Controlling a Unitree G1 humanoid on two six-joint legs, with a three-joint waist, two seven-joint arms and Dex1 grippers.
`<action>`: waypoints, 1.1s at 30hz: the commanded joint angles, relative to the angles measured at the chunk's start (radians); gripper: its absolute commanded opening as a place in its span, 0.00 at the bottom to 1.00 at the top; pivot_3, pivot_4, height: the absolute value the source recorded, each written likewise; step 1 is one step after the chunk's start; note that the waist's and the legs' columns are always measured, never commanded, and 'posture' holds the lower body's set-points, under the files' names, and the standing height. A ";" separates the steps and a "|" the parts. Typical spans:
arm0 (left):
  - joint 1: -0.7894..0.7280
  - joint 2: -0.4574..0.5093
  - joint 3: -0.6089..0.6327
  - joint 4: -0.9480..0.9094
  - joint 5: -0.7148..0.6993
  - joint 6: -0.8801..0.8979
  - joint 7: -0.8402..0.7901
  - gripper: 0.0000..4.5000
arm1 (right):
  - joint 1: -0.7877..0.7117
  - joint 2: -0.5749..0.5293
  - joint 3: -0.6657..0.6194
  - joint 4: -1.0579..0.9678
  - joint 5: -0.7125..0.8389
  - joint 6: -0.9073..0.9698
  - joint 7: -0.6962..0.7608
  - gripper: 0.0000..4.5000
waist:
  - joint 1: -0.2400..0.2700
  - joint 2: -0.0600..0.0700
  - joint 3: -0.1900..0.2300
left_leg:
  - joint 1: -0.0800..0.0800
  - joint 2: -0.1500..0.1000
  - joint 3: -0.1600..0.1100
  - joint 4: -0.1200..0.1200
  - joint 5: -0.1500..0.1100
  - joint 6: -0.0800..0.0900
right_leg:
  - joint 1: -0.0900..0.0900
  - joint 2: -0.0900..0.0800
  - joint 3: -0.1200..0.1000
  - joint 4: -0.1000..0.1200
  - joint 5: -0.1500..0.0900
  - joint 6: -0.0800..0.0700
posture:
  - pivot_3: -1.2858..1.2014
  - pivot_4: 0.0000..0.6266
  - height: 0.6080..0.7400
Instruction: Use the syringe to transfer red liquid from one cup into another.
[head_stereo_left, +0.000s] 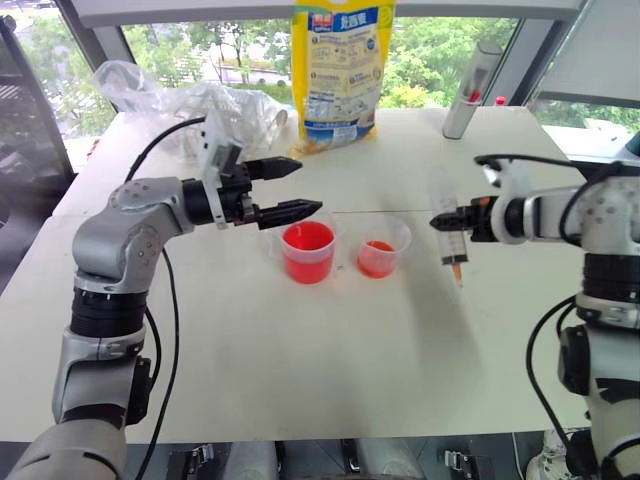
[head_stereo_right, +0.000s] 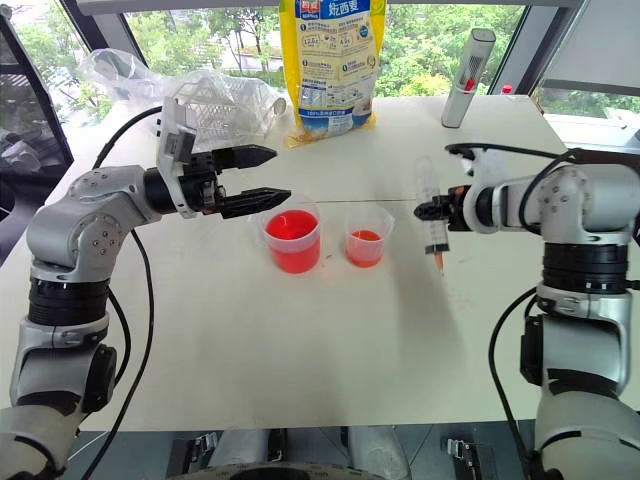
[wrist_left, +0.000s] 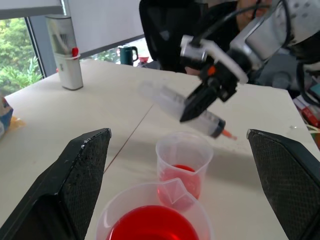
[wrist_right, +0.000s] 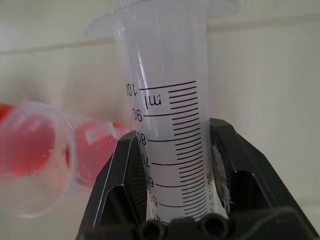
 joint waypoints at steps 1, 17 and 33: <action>0.002 0.012 0.015 -0.039 -0.025 0.006 0.014 0.99 | -0.028 0.013 -0.017 0.058 -0.049 0.005 -0.011 0.31 | 0.000 0.000 0.000 | 0.000 0.000 0.000 0.000 0.000 0.000 | 0.000 0.000 0.000 0.000 0.000 0.000 | 0.52 0.24 1.00; 0.020 0.045 0.003 -0.072 -0.030 0.011 0.028 1.00 | -0.038 0.043 0.026 0.125 -0.150 -0.011 0.038 0.99 | -0.001 0.000 0.000 | -0.001 0.000 0.000 0.000 0.000 0.000 | -0.001 0.001 0.000 -0.001 0.000 0.000 | 0.52 0.24 1.00; 0.136 0.200 0.054 -0.176 -0.108 0.076 -0.009 1.00 | 0.205 -0.388 0.000 -0.557 0.056 -0.499 0.665 0.99 | 0.003 0.000 0.001 | 0.000 0.001 -0.001 -0.001 0.000 0.000 | 0.000 0.002 -0.002 -0.002 0.000 0.000 | 0.52 0.24 1.00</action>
